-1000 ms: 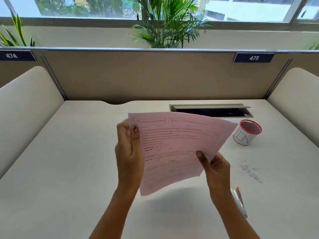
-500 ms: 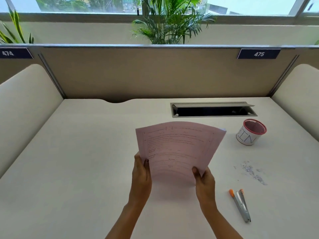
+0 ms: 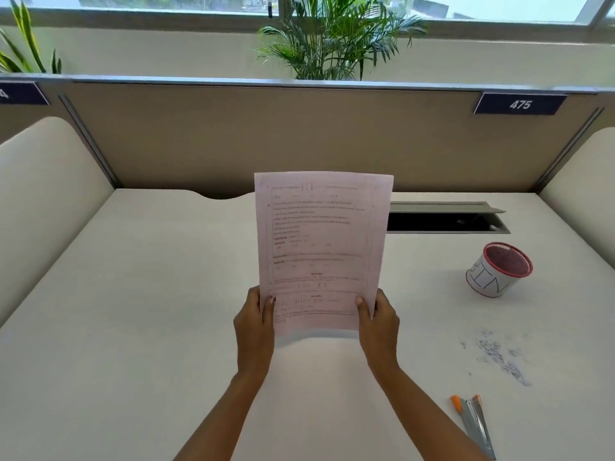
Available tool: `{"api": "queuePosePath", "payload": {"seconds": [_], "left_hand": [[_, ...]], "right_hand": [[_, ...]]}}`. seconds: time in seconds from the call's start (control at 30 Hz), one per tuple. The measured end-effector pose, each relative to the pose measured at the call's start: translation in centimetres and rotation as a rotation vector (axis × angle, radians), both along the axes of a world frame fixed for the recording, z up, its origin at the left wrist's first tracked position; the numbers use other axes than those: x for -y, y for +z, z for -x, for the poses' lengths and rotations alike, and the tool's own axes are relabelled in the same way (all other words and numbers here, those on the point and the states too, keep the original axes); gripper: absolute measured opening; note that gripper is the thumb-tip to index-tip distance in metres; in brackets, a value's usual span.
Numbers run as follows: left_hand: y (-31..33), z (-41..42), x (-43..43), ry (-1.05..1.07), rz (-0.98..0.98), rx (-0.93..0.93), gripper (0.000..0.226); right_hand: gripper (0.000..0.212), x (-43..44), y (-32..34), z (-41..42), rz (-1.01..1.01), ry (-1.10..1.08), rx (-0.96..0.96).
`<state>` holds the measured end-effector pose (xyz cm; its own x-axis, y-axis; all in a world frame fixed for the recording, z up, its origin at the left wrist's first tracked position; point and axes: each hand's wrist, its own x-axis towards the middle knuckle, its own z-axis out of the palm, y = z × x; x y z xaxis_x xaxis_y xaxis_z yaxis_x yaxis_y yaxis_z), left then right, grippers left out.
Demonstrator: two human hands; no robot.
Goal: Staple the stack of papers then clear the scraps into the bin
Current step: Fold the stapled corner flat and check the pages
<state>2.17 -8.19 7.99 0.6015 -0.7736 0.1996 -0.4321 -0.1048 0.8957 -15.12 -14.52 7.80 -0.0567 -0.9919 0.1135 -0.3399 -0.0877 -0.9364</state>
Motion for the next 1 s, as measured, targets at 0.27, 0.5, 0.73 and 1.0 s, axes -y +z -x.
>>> {"api": "queuePosePath", "payload": {"seconds": [0.27, 0.5, 0.73, 1.0], "left_hand": [[-0.1, -5.2, 8.3, 0.029, -0.074, 0.044, 0.019], [-1.5, -7.6, 13.6, 0.109, -0.117, -0.075, 0.026], [-3.8, -9.1, 17.1, 0.175, -0.167, -0.144, 0.033], [-5.2, -9.6, 18.4, 0.190, -0.172, -0.149, 0.039]], "right_hand": [[0.017, 8.6, 0.4, -4.3, -0.110, -0.033, -0.050], [0.024, 14.5, -0.9, -7.1, -0.232, -0.058, -0.115], [0.022, 18.5, -2.8, -9.0, -0.257, -0.070, -0.162], [0.034, 19.4, -4.5, -9.5, -0.107, 0.004, -0.258]]}}
